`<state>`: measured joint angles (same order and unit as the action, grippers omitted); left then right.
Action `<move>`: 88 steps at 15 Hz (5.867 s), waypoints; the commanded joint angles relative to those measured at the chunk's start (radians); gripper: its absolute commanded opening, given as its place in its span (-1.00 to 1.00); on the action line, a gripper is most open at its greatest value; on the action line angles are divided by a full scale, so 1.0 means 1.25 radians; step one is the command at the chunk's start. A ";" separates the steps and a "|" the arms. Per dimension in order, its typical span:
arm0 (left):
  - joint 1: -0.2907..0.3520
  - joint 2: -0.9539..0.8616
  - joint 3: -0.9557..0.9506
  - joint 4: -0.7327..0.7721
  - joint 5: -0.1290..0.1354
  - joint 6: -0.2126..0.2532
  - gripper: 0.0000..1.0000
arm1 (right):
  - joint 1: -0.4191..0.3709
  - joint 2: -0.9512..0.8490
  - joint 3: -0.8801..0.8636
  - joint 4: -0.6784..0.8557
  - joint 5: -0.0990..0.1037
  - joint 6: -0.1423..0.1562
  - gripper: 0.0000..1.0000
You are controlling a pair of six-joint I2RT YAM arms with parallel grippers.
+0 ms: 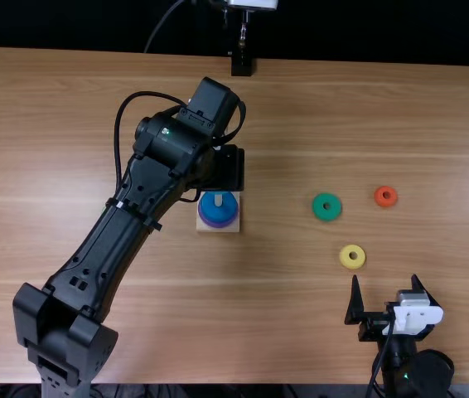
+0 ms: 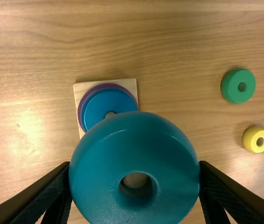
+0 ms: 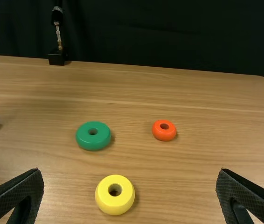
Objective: Build the Hanoi tower: stack the rings onto the peg from bottom to top in this color order: purple, dark blue, light blue, dark green, light green, yellow, orange.
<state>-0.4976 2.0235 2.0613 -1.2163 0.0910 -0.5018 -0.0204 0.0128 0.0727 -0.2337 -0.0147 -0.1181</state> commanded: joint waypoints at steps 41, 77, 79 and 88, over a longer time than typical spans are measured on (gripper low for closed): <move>0.361 -1.619 -1.649 0.838 -0.121 0.359 1.00 | -0.005 -0.010 -0.045 -0.054 -0.004 -0.001 1.00; 0.363 -1.619 -1.649 0.609 -0.115 0.362 1.00 | -0.078 0.233 0.236 0.006 -0.002 0.012 1.00; 0.363 -1.619 -1.649 0.609 -0.115 0.362 1.00 | -0.060 0.392 0.381 0.006 0.000 0.009 1.00; 0.363 -1.619 -1.649 0.609 -0.115 0.362 1.00 | 0.119 1.070 0.930 -0.384 0.001 0.103 1.00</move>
<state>-0.0505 0.0116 0.1047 -0.3744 -0.0486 -0.0536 0.1238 1.3285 1.2068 -0.7040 -0.0151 -0.0448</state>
